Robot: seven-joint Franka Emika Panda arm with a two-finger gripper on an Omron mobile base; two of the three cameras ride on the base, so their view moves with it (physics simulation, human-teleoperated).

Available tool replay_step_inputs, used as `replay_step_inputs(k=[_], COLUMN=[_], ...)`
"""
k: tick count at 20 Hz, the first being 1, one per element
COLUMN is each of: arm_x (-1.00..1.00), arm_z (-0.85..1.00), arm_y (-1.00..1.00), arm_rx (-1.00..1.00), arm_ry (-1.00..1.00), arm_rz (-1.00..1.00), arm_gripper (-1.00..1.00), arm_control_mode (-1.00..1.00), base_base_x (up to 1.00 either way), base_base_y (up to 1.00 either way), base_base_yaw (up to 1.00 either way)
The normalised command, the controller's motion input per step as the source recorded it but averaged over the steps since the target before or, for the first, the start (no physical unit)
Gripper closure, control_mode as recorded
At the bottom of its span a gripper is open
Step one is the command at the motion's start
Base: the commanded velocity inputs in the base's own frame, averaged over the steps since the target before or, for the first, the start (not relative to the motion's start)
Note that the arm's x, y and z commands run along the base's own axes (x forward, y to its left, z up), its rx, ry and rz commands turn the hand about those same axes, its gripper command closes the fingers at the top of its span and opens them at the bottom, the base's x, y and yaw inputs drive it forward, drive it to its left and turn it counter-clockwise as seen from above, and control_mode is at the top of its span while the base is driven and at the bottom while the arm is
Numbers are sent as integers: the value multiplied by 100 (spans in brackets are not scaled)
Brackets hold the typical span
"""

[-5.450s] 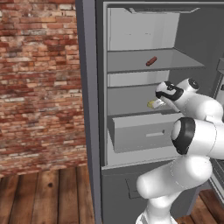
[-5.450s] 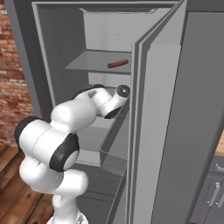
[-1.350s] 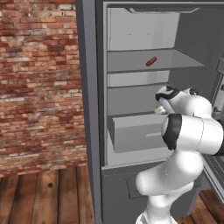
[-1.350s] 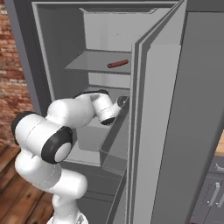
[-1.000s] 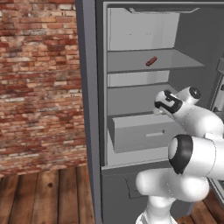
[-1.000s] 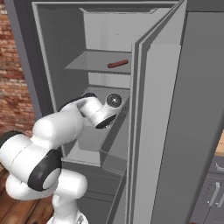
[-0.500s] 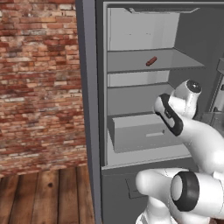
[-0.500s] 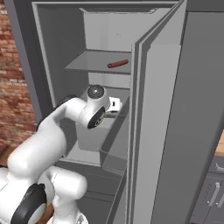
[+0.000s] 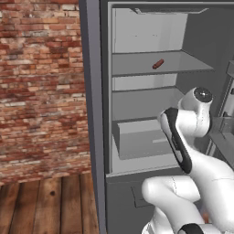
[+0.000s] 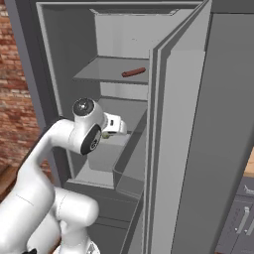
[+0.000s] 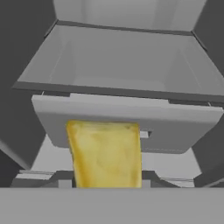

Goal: Retrieve the sausage and cheese from the fridge and place them on the cutting board on the counter.

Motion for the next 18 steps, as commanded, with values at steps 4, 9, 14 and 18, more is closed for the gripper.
replay_step_inputs(k=[4, 9, 14, 18], arm_x=[-62, -71, -66, -12], arm_z=[29, 19, 1, -1], arm_y=[19, 18, 24, 4], arm_rx=[0, 7, 13, 3], arm_ry=[3, 0, 0, -1], arm_rz=[0, 0, 0, 0], arm_gripper=[100, 100, 100, 100], arm_control_mode=[-100, -100, -100, -100], base_base_x=[0, 0, 0, 0], base_base_y=[0, 0, 0, 0], base_base_yaw=[0, 0, 0, 0])
